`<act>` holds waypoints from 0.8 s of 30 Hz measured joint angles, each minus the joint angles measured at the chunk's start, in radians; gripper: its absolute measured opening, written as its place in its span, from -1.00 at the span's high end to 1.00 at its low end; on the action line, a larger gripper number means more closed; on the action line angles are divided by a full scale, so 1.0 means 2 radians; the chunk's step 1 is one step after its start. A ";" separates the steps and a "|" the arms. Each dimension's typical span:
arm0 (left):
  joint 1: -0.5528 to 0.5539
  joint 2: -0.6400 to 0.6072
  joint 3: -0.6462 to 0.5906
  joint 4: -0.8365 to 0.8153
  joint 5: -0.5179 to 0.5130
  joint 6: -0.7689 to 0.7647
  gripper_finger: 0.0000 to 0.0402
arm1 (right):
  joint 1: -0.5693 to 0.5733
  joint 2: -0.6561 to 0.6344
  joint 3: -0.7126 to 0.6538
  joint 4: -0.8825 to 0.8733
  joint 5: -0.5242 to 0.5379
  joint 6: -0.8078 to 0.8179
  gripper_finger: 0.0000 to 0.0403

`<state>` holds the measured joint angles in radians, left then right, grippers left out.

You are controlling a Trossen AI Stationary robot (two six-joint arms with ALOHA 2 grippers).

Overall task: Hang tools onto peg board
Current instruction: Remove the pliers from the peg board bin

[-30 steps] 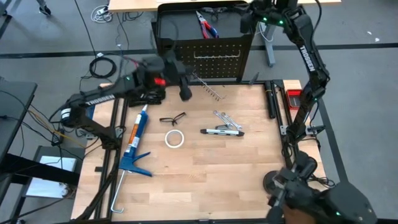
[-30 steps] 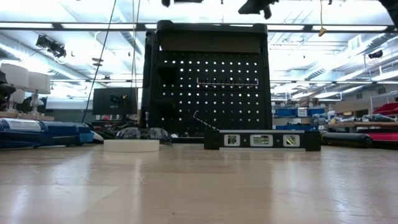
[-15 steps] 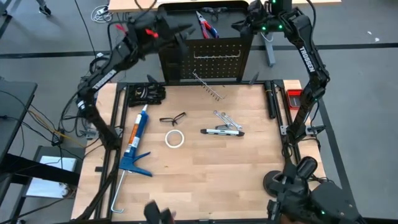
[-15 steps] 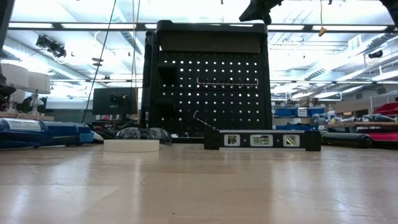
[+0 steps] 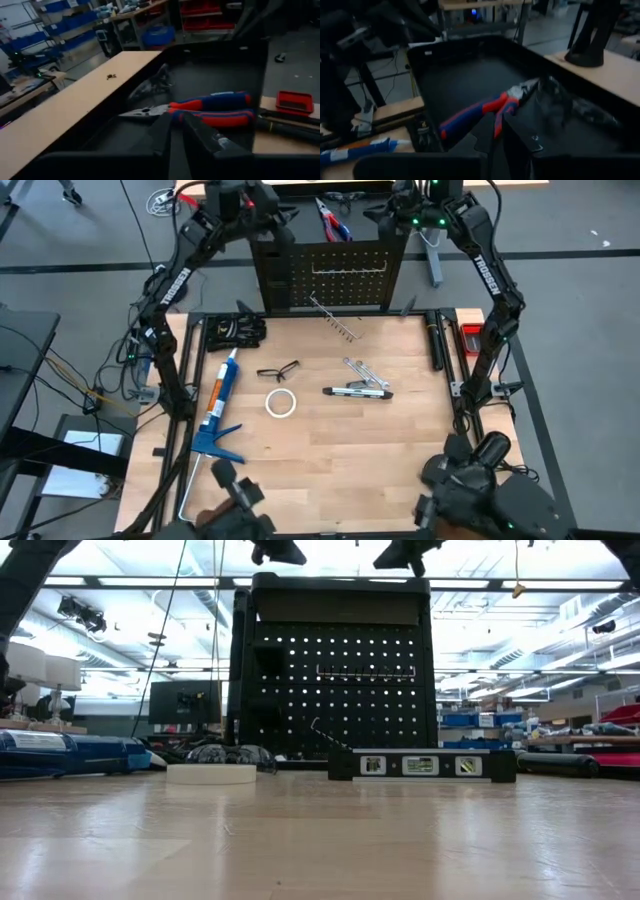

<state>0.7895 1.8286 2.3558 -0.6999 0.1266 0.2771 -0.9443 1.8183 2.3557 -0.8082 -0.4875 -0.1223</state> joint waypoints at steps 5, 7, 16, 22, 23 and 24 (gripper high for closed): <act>0.022 0.000 0.000 0.051 0.003 0.000 0.80 | 0.004 0.024 0.000 0.090 0.010 0.031 0.79; 0.027 0.000 0.000 0.085 0.006 0.001 0.82 | 0.005 0.034 0.000 0.126 0.010 0.038 0.78; 0.035 -0.015 -0.001 0.153 0.038 0.009 0.91 | 0.001 0.043 0.000 0.214 -0.020 0.076 0.79; 0.035 -0.023 -0.001 0.130 0.038 -0.122 0.93 | -0.010 0.042 0.000 0.186 -0.045 0.108 0.82; 0.035 -0.023 -0.001 0.130 0.039 -0.153 0.93 | -0.012 0.042 0.000 0.184 -0.045 0.117 0.82; 0.035 -0.022 -0.001 0.128 0.039 -0.182 0.93 | -0.015 0.042 0.000 0.184 -0.045 0.128 0.82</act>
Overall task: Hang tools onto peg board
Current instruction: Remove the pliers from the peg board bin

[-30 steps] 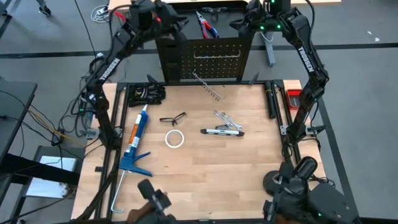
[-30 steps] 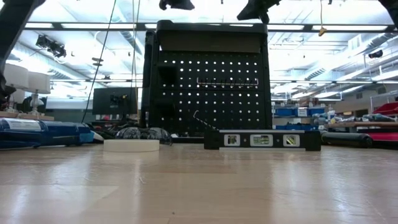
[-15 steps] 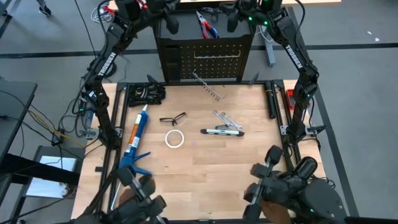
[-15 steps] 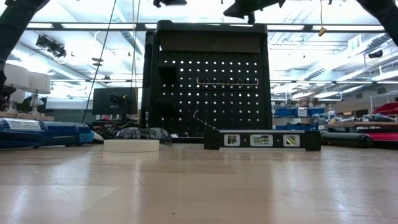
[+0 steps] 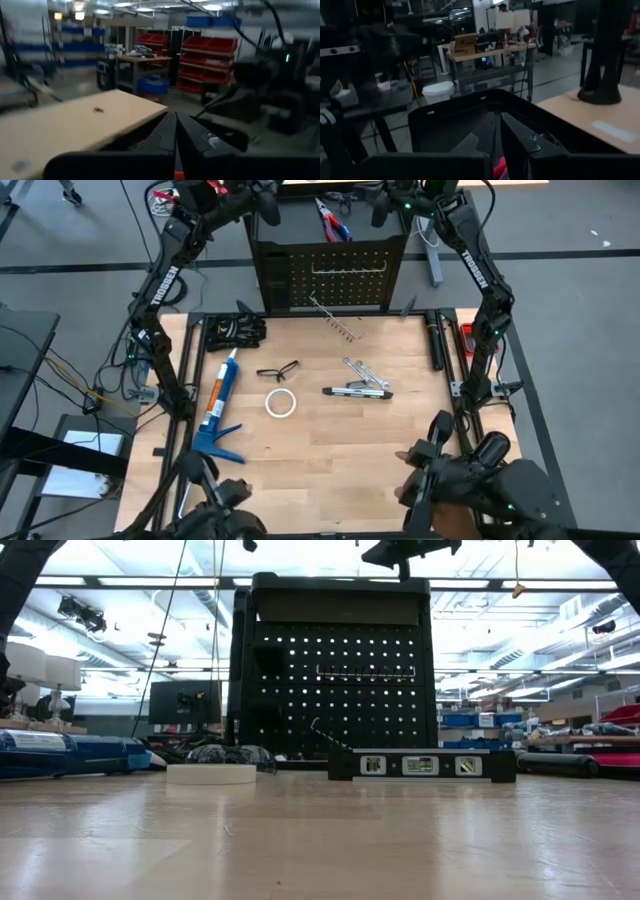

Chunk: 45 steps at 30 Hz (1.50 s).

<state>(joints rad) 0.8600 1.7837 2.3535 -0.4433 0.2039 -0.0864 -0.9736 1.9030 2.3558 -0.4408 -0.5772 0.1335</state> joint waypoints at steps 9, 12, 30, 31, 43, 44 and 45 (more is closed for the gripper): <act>-0.006 -0.001 0.000 -0.027 0.011 -0.091 0.93 | -0.010 0.003 0.000 -0.015 -0.031 0.063 0.77; -0.005 -0.002 0.000 -0.037 0.009 -0.105 0.93 | -0.001 0.006 -0.003 -0.044 -0.016 0.045 0.76; -0.016 -0.002 0.000 -0.083 0.005 -0.107 0.93 | 0.083 0.005 0.000 -0.120 0.071 -0.012 0.66; -0.017 -0.003 0.000 -0.083 0.005 -0.107 0.93 | 0.090 0.005 0.000 -0.125 0.074 -0.008 0.64; -0.032 -0.006 0.000 -0.099 0.013 -0.079 0.93 | 0.131 0.005 0.000 -0.112 0.178 -0.039 0.33; -0.032 -0.007 0.000 -0.099 0.013 -0.079 0.93 | 0.131 0.004 0.000 -0.100 0.186 -0.043 0.29; -0.032 -0.009 0.000 -0.099 0.013 -0.080 0.93 | 0.131 0.004 0.000 -0.087 0.201 -0.053 0.25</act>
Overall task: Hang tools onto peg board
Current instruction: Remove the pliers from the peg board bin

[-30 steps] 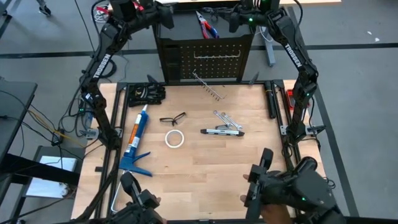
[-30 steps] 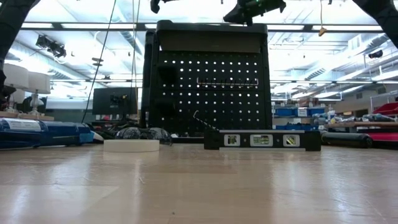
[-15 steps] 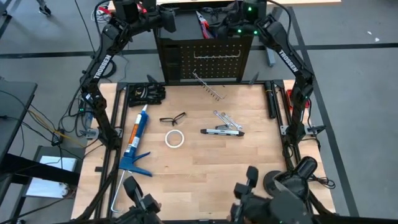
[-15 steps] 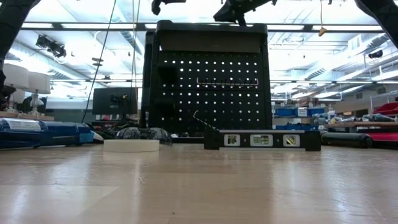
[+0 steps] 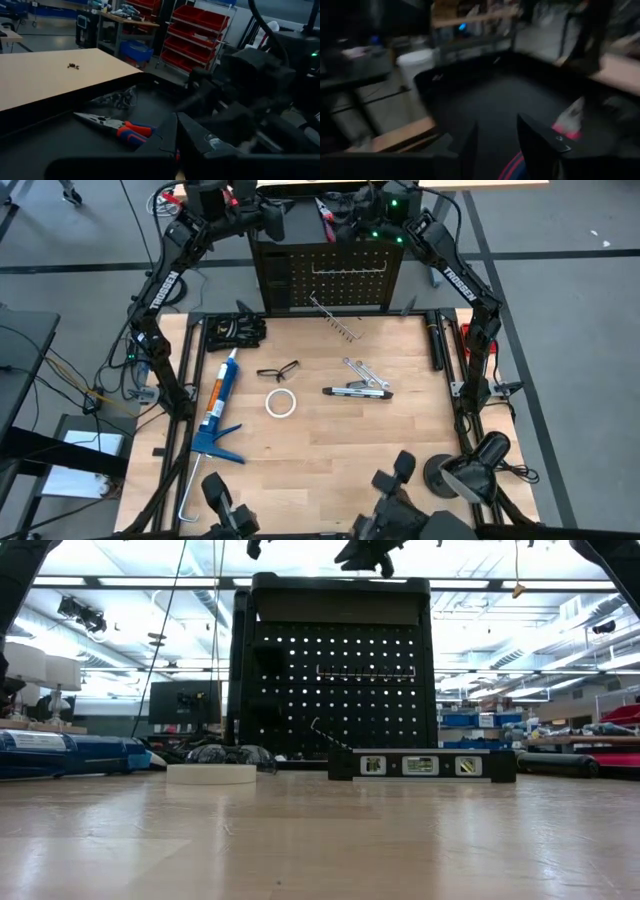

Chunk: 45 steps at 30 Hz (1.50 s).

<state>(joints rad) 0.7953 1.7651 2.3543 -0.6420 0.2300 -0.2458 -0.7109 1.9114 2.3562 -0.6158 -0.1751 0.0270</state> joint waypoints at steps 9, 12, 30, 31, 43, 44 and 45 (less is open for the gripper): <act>-0.004 -0.018 0.000 0.001 -0.001 -0.003 0.93 | -0.038 0.018 -0.005 -0.015 0.032 0.038 -0.01; -0.005 -0.021 0.000 0.004 0.000 -0.003 0.93 | -0.048 0.026 -0.007 -0.038 0.025 0.020 -0.01; -0.005 -0.020 0.000 0.012 0.000 -0.012 0.93 | -0.062 0.048 -0.006 -0.005 -0.083 0.025 0.09; -0.005 -0.020 0.000 0.012 0.000 -0.012 0.93 | -0.064 0.053 -0.005 -0.008 -0.086 0.030 0.09; -0.006 -0.025 0.000 0.015 0.004 -0.013 0.93 | -0.083 0.054 0.002 -0.042 -0.023 0.056 0.16; -0.006 -0.025 0.000 0.015 0.004 -0.013 0.93 | -0.084 0.054 0.002 -0.048 -0.003 0.052 0.17; -0.006 -0.025 0.000 0.016 0.004 -0.012 0.93 | -0.086 0.053 0.002 -0.054 0.012 0.047 0.18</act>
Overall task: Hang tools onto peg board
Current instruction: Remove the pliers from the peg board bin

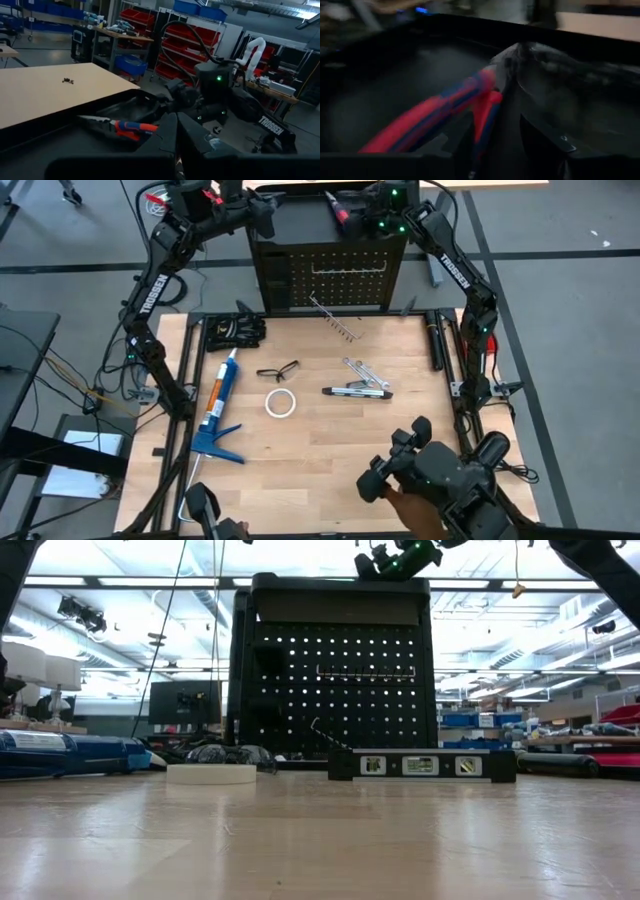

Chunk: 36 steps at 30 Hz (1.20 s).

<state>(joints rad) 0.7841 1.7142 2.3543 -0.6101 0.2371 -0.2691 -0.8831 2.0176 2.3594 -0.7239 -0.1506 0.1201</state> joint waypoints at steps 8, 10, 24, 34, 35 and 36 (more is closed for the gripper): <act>0.000 0.000 0.000 0.012 0.000 0.004 0.93 | -0.008 0.001 -0.002 0.025 -0.066 -0.013 0.21; 0.000 0.000 0.000 0.011 0.000 0.003 0.93 | -0.008 0.000 -0.002 0.025 -0.063 -0.013 0.21; 0.001 0.000 0.000 -0.002 0.002 0.003 0.93 | -0.014 -0.008 -0.004 0.032 -0.047 -0.021 0.21; 0.001 0.000 0.000 -0.001 0.002 0.003 0.93 | -0.013 -0.010 -0.004 0.036 -0.052 -0.031 0.21; 0.001 0.000 0.000 -0.001 0.002 0.003 0.93 | -0.012 -0.010 -0.004 0.036 -0.052 -0.032 0.21; 0.001 0.000 0.000 -0.002 0.002 0.003 0.93 | -0.011 -0.010 -0.004 0.036 -0.053 -0.033 0.21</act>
<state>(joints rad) 0.7853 1.7138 2.3543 -0.6132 0.2405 -0.2623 -0.9057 1.9969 2.3520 -0.6513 -0.2564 0.0540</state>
